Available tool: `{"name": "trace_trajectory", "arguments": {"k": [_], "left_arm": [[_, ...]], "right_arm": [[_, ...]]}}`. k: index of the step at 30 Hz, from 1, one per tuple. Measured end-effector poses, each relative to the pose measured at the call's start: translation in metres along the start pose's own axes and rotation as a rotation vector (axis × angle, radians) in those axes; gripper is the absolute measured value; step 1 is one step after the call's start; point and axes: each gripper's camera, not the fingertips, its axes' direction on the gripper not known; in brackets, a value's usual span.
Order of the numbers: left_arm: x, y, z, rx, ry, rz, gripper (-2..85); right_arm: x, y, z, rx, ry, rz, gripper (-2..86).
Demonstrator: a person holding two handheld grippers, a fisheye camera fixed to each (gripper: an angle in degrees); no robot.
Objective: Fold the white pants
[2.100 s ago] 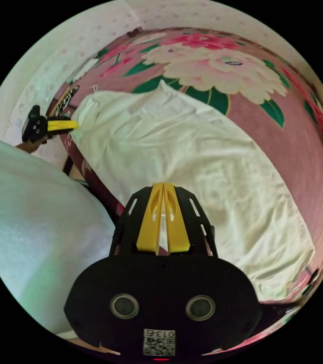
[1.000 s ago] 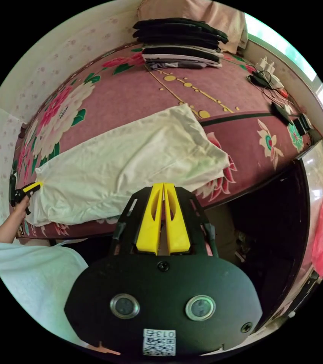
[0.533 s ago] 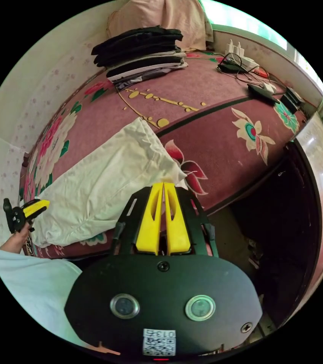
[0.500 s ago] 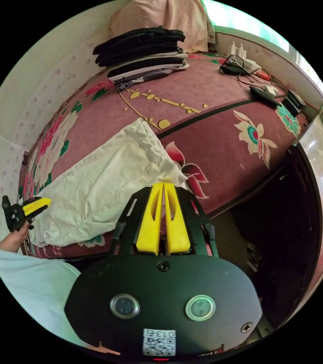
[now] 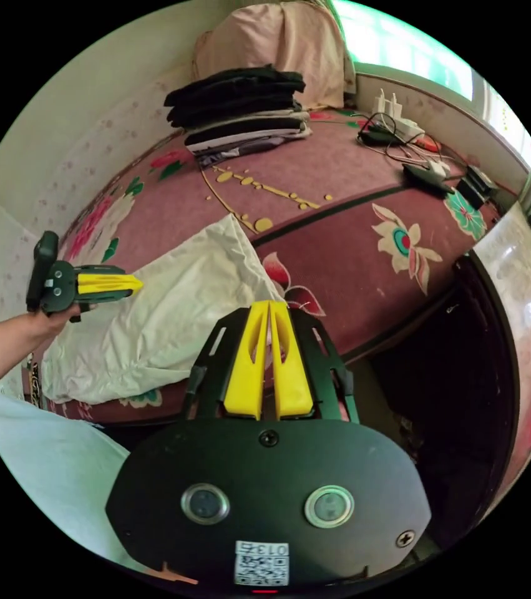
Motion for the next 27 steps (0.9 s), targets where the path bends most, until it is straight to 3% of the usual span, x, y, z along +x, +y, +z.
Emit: {"name": "trace_trajectory", "arguments": {"k": [3,9,13,17,20,27], "left_arm": [[0.003,-0.004,0.011,0.005,-0.014,0.012,-0.3],[-0.005,0.024,-0.008,0.002,-0.054,-0.038,-0.3],[-0.017,0.098,-0.021,-0.047,-0.116,-0.215,-0.3],[-0.042,0.206,-0.039,-0.129,-0.291,-0.589,-0.3],[-0.057,0.279,-0.047,-0.193,-0.315,-0.804,-0.3],[-0.090,0.324,-0.033,-0.171,-0.240,-0.805,-0.3]], "right_arm": [[0.003,-0.004,0.053,-0.158,0.067,-0.008,0.0],[0.010,-0.017,0.016,-0.045,0.007,-0.021,0.1],[-0.030,-0.033,-0.001,-0.022,-0.010,-0.159,0.2],[-0.102,-0.059,0.018,-0.072,-0.056,-0.302,0.4],[-0.162,-0.081,0.039,-0.116,-0.085,-0.373,0.4],[-0.243,-0.119,0.090,-0.222,-0.007,-0.394,0.4]]}}
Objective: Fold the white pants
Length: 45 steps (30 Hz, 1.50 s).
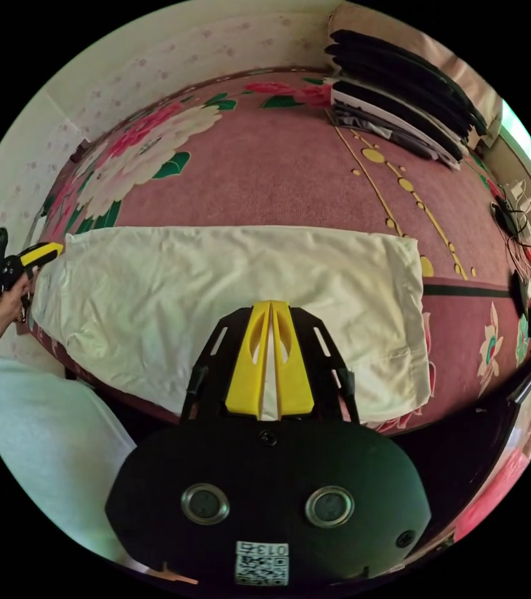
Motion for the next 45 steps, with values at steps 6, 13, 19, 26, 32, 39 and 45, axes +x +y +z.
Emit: {"name": "trace_trajectory", "arguments": {"k": [6,13,19,26,32,39,45], "left_arm": [[-0.041,-0.057,0.059,-0.144,0.196,-0.115,-0.3],[-0.077,-0.032,0.012,-0.015,0.282,-0.107,-0.3],[-0.061,0.059,-0.003,-0.151,0.025,-0.065,-0.3],[-0.050,0.089,0.014,-0.244,-0.004,-0.096,-0.3],[-0.093,0.110,-0.025,-0.121,-0.037,-0.340,-0.3],[-0.134,0.142,0.027,-0.294,-0.014,-0.364,-0.3],[-0.150,0.131,-0.002,-0.151,0.073,-0.433,-0.3]], "right_arm": [[-0.013,-0.030,0.011,-0.065,0.065,-0.008,0.3],[-0.036,-0.059,-0.055,0.036,0.120,0.037,0.2],[-0.082,-0.049,-0.057,-0.029,0.180,-0.008,0.3],[-0.095,-0.060,-0.031,-0.089,0.218,-0.027,0.2],[-0.117,-0.098,-0.095,0.001,0.145,-0.053,0.0],[-0.201,-0.140,-0.064,-0.118,0.133,-0.202,0.0],[-0.202,-0.162,-0.069,-0.176,0.166,-0.175,-0.1]]}}
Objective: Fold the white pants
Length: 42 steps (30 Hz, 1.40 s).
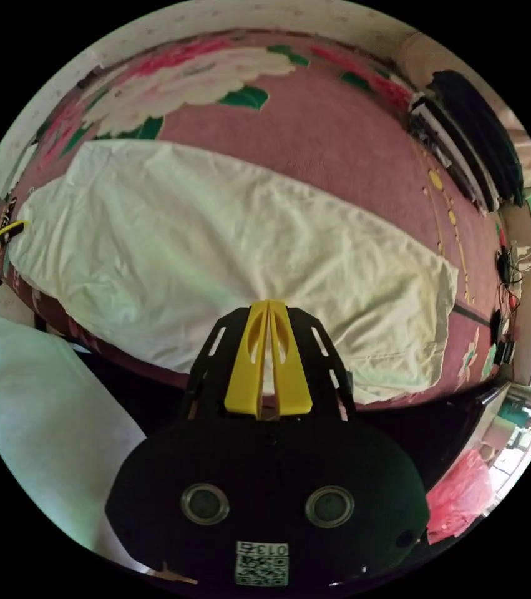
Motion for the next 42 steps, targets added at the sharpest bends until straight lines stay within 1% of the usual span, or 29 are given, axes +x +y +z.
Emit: {"name": "trace_trajectory", "arguments": {"k": [1,2,4,6,8,9,10,13,15,17,19,22,23,24,26,28,30,31,32,36,39,40,41,42], "left_arm": [[0.012,-0.004,-0.010,0.052,0.031,0.059,-0.3],[0.024,-0.011,-0.014,0.071,0.048,0.110,-0.3],[0.039,-0.023,-0.013,0.093,0.055,0.160,-0.3],[0.043,-0.036,-0.004,0.067,0.022,0.155,-0.3],[0.036,-0.047,0.019,0.001,0.047,0.132,-0.3],[0.035,-0.047,0.022,0.003,0.055,0.138,-0.3],[0.033,-0.047,0.021,0.023,0.047,0.154,-0.3],[0.025,-0.047,0.020,0.005,0.082,0.116,-0.3],[0.018,-0.044,0.011,0.015,0.095,0.054,-0.3],[0.017,-0.034,-0.009,0.113,0.147,0.024,-0.3],[0.028,-0.029,-0.006,0.087,0.165,0.064,-0.3],[0.046,-0.017,0.021,0.022,0.087,0.153,-0.3],[0.043,-0.009,0.021,0.085,0.081,0.132,-0.3],[0.041,-0.007,0.023,0.094,0.094,0.123,-0.3],[0.034,-0.010,0.024,0.061,0.125,0.104,-0.3],[0.036,-0.018,0.021,-0.004,0.092,0.101,-0.3],[0.045,-0.019,0.004,0.075,0.075,0.138,-0.3],[0.056,-0.020,-0.011,0.146,0.095,0.175,-0.3],[0.072,-0.022,-0.023,0.180,0.125,0.223,-0.3],[0.136,-0.029,-0.034,0.216,0.182,0.363,-0.3],[0.181,-0.041,-0.018,0.143,0.186,0.401,-0.3],[0.192,-0.044,-0.003,0.073,0.182,0.397,-0.3],[0.195,-0.043,0.005,0.072,0.170,0.379,-0.3],[0.195,-0.041,0.006,0.092,0.162,0.371,-0.3]], "right_arm": [[-0.007,-0.006,-0.020,0.091,-0.031,-0.007,-0.1],[-0.020,-0.019,-0.033,0.136,-0.085,-0.026,-0.1],[-0.053,-0.047,-0.038,0.152,-0.133,-0.097,-0.1],[-0.086,-0.073,-0.033,0.148,-0.114,-0.158,-0.1],[-0.113,-0.100,-0.008,0.083,-0.088,-0.181,-0.2],[-0.117,-0.105,0.003,0.043,-0.072,-0.181,-0.1],[-0.119,-0.105,0.011,0.053,-0.064,-0.195,-0.1],[-0.101,-0.105,0.014,0.036,-0.153,-0.134,-0.2],[-0.086,-0.103,0.010,0.015,-0.141,-0.049,-0.2],[-0.071,-0.083,-0.009,0.124,-0.133,-0.005,-0.2],[-0.062,-0.070,-0.007,0.103,-0.115,0.026,-0.1],[-0.044,-0.049,0.015,0.054,-0.073,0.097,-0.1],[-0.036,-0.041,0.029,0.020,-0.073,0.131,-0.1],[-0.031,-0.038,0.036,0.001,-0.071,0.146,-0.1],[-0.018,-0.023,0.052,0.023,-0.148,0.167,-0.1],[-0.009,-0.018,0.056,0.021,-0.213,0.197,-0.1],[-0.005,-0.015,0.056,0.001,-0.216,0.207,-0.1],[-0.002,-0.009,0.050,0.030,-0.192,0.211,-0.1],[0.003,0.000,0.045,0.072,-0.181,0.217,-0.1],[0.032,0.028,0.054,0.073,-0.111,0.280,0.0],[0.058,0.049,0.076,0.050,-0.081,0.332,0.0],[0.065,0.056,0.090,0.022,-0.072,0.339,0.0],[0.068,0.062,0.107,-0.011,-0.081,0.328,0.1],[0.068,0.066,0.111,0.007,-0.101,0.314,0.1]]}}
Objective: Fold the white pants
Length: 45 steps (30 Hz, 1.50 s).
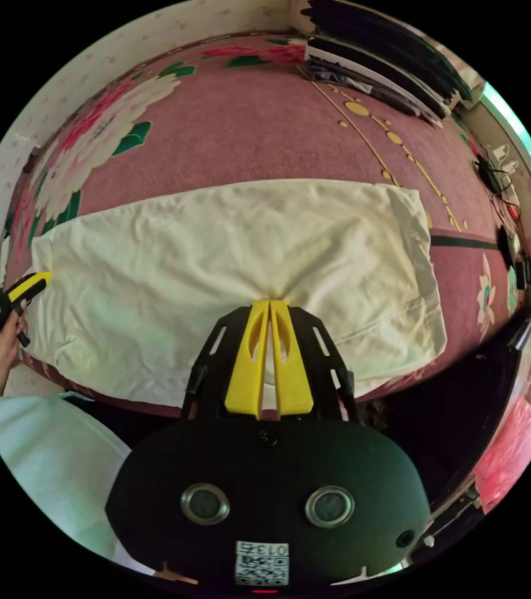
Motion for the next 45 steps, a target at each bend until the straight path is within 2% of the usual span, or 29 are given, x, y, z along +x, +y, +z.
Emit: {"name": "trace_trajectory", "arguments": {"k": [6,9,14,20,22,27,30,33,38,41,45], "left_arm": [[0.003,-0.012,0.002,-0.079,-0.014,-0.031,-0.3],[0.038,-0.035,-0.020,0.016,-0.003,0.072,-0.3],[0.128,-0.104,-0.007,-0.020,-0.044,0.279,-0.3],[0.186,-0.151,0.020,-0.058,-0.029,0.393,-0.2],[0.190,-0.155,0.044,-0.120,-0.029,0.397,-0.2],[0.181,-0.146,0.061,-0.094,-0.049,0.392,-0.2],[0.165,-0.142,0.056,-0.049,0.045,0.378,-0.2],[0.157,-0.149,0.039,0.103,0.157,0.398,0.0],[0.196,-0.208,0.041,0.184,0.262,0.605,2.0],[0.231,-0.245,0.050,0.158,0.344,0.728,5.3],[0.268,-0.277,0.064,0.136,0.337,0.843,7.1]], "right_arm": [[0.015,0.022,0.019,-0.012,-0.110,-0.021,0.0],[0.022,0.042,0.009,0.051,-0.055,-0.043,-0.1],[0.073,0.079,0.032,0.062,-0.011,0.027,-0.1],[0.108,0.116,0.087,0.062,-0.025,0.059,0.0],[0.113,0.130,0.097,0.077,-0.064,0.071,0.0],[0.120,0.168,0.123,0.113,-0.121,0.070,0.1],[0.135,0.205,0.121,0.188,-0.168,0.103,0.4],[0.174,0.272,0.114,0.335,-0.255,0.224,1.3],[0.246,0.378,0.160,0.421,-0.413,0.454,7.1],[0.255,0.401,0.185,0.422,-0.444,0.474,8.4],[0.252,0.410,0.206,0.447,-0.471,0.453,9.3]]}}
